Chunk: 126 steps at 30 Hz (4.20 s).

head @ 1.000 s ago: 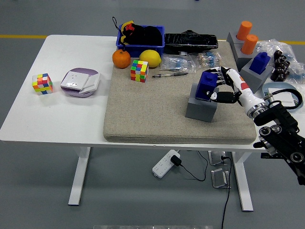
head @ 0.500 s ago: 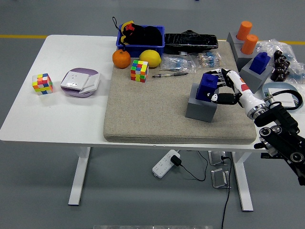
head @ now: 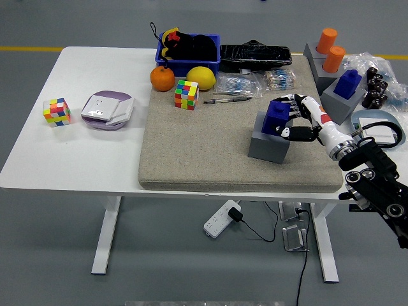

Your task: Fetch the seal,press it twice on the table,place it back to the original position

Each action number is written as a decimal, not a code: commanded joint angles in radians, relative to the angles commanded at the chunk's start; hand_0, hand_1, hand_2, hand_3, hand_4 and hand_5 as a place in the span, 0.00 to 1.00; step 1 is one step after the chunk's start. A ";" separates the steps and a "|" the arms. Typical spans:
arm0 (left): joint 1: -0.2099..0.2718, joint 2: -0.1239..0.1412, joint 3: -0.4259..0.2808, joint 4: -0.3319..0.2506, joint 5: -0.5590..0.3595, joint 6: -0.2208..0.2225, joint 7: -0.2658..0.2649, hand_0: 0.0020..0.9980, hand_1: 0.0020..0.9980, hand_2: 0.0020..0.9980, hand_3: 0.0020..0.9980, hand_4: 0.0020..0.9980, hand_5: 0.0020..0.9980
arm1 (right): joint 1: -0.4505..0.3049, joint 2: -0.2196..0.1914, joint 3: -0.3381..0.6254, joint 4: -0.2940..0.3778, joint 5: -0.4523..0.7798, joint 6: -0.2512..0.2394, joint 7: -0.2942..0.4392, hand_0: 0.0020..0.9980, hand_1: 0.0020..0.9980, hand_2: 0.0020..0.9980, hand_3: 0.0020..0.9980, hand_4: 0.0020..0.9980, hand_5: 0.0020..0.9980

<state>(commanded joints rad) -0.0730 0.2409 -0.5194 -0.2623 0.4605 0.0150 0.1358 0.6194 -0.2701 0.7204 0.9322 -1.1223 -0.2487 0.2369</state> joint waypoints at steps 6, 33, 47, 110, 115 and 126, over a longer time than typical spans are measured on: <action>-0.001 -0.001 0.000 0.000 0.000 0.000 0.000 0.72 0.69 0.68 0.72 0.64 0.23 | 0.004 0.001 -0.006 -0.003 0.007 0.004 0.001 0.56 0.42 0.44 0.50 0.63 0.00; -0.001 -0.001 0.005 0.000 -0.004 0.000 0.000 0.72 0.69 0.68 0.72 0.64 0.23 | 0.011 0.006 -0.016 -0.007 0.007 0.012 0.002 0.63 0.57 0.58 0.62 0.67 0.00; 0.001 -0.002 0.005 0.000 -0.004 0.000 0.000 0.72 0.69 0.68 0.72 0.65 0.24 | 0.010 0.007 -0.021 -0.008 0.008 0.015 -0.001 0.73 0.74 0.73 0.74 0.76 0.00; 0.006 0.001 -0.014 0.000 0.005 -0.001 -0.001 0.72 0.69 0.68 0.72 0.65 0.24 | -0.110 -0.112 0.240 0.068 -0.071 0.138 -0.082 1.00 1.00 1.00 1.00 1.00 0.56; 0.009 0.002 -0.011 0.002 0.003 -0.001 0.001 0.72 0.69 0.68 0.72 0.65 0.23 | -0.154 -0.132 0.319 0.083 -0.078 0.152 -0.101 1.00 0.99 0.97 0.99 1.00 0.52; 0.014 0.006 -0.016 0.001 0.012 0.000 0.001 0.72 0.69 0.68 0.72 0.65 0.24 | -0.252 -0.157 0.485 0.146 -0.051 0.147 -0.112 0.99 0.94 0.91 0.89 1.00 0.44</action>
<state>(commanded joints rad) -0.0587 0.2466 -0.5351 -0.2615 0.4726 0.0153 0.1365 0.3674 -0.4275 1.2051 1.0779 -1.1738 -0.1021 0.1254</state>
